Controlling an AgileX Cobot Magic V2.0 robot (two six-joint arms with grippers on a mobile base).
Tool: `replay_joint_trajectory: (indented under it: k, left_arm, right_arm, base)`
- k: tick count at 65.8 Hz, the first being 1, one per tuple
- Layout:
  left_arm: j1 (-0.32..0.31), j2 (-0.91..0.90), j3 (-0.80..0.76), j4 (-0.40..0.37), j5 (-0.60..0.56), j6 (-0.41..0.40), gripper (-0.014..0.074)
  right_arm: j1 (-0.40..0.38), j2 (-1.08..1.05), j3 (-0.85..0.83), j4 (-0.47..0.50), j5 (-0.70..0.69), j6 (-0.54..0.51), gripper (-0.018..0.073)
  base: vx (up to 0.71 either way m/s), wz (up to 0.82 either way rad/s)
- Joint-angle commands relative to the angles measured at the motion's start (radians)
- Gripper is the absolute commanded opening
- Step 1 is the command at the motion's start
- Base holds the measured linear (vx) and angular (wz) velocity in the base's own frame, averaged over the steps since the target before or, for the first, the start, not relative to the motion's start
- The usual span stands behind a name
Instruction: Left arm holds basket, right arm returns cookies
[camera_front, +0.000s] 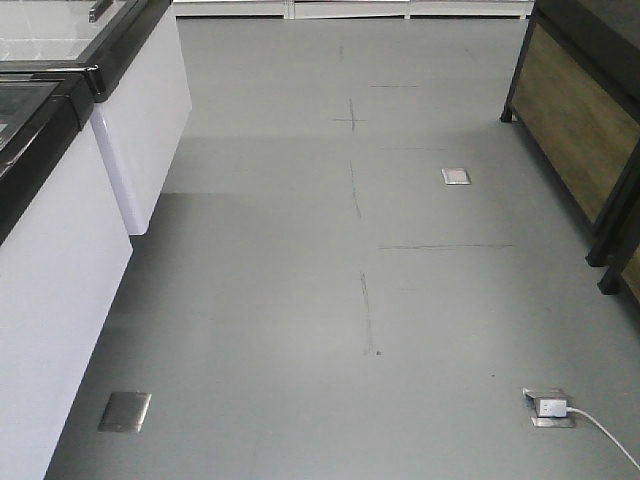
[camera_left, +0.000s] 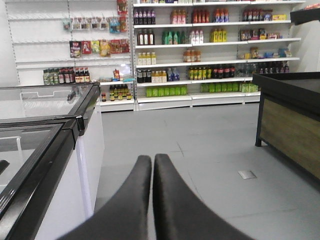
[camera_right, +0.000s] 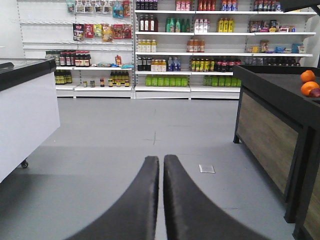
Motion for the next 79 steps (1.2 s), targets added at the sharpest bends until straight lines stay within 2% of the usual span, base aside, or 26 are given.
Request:
replay_joint_trajectory:
  k: [1,22,53,64,79]
  left_arm:
    - [0.002,0.102,-0.100,0.002,-0.014,0.006,-0.0007]
    - [0.002,0.281,-0.167,0.002,0.171,0.003,-0.0007]
    - [0.002,0.288,-0.167,0.002,0.165,0.003,0.0009]
    - [0.002,0.288,-0.167,0.002,0.166,0.003,0.0068]
    - [0.002,0.288,-0.167,0.002,0.166,0.003,0.0232]
  right_arm:
    - [-0.005,-0.012,0.018,-0.010,-0.081,0.001,-0.0011]
    - [-0.005,-0.012,0.018,-0.010,-0.081,0.001,-0.0011]
    - [-0.005,-0.012,0.018,-0.010,-0.081,0.001,-0.0011]
    - [-0.005,-0.012,0.018,-0.010,-0.081,0.001,-0.0011]
    - [-0.005,-0.012,0.018,-0.010,-0.081,0.001,-0.0011]
  base:
    - [0.00,0.00]
    - [0.00,0.00]
    - [0.00,0.00]
    - [0.00,0.00]
    - [0.00,0.00]
